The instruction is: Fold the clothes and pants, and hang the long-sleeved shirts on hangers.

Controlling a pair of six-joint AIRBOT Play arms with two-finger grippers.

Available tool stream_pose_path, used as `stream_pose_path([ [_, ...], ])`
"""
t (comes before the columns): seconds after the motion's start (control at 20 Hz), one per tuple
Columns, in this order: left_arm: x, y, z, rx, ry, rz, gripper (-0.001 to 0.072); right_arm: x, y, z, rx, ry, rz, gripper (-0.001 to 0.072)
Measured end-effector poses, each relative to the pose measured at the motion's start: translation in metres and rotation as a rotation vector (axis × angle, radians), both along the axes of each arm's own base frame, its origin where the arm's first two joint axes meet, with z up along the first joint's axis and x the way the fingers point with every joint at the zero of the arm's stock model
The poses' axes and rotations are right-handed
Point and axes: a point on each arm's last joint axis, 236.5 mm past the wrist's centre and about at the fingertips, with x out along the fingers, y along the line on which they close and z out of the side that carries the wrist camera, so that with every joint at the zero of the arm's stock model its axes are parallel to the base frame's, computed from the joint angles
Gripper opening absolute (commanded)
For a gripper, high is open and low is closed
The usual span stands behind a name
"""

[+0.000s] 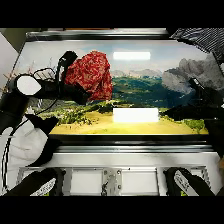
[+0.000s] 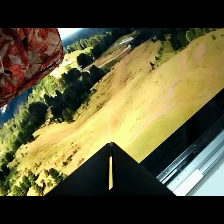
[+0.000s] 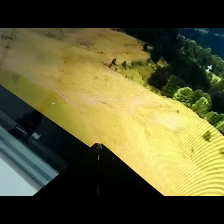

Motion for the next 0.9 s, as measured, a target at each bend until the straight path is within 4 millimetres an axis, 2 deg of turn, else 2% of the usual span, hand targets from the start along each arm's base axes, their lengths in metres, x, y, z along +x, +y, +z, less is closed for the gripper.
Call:
stream_pose_path([
  [0.25,0.000,0.000,0.000,-0.001,0.001,0.001,0.0032,0.000,0.000,0.000,0.000,0.000,0.000,0.0024],
  [0.3,0.000,0.000,0.000,-0.002,0.001,0.003,0.0373,0.000,0.000,0.000,0.000,0.000,0.000,0.0024],
  [0.35,0.002,0.001,0.001,-0.005,-0.001,0.011,0.0682,0.000,0.000,0.000,0.000,0.000,0.000,0.0023],
  [0.45,0.005,0.012,0.000,-0.009,0.025,0.065,0.0691,0.000,0.000,0.000,0.000,0.000,0.000,0.0024],
  [0.5,0.007,0.027,-0.005,0.013,0.051,0.112,0.0691,0.000,0.000,0.000,0.000,0.000,0.000,0.0024],
  [0.6,0.011,0.074,-0.021,0.090,0.122,0.251,0.0691,0.000,0.000,0.000,0.000,0.000,0.000,0.0024],
  [0.75,0.002,0.172,-0.057,0.242,0.239,0.529,0.0691,0.000,0.000,0.000,0.000,0.000,0.000,0.0023],
  [0.8,-0.006,0.206,-0.070,0.281,0.277,0.629,0.0691,0.000,0.000,0.000,0.000,0.000,0.000,0.0024],
  [0.9,-0.025,0.262,-0.098,0.317,0.333,0.806,0.0691,0.000,0.000,0.000,0.000,0.000,0.000,0.0024],
])
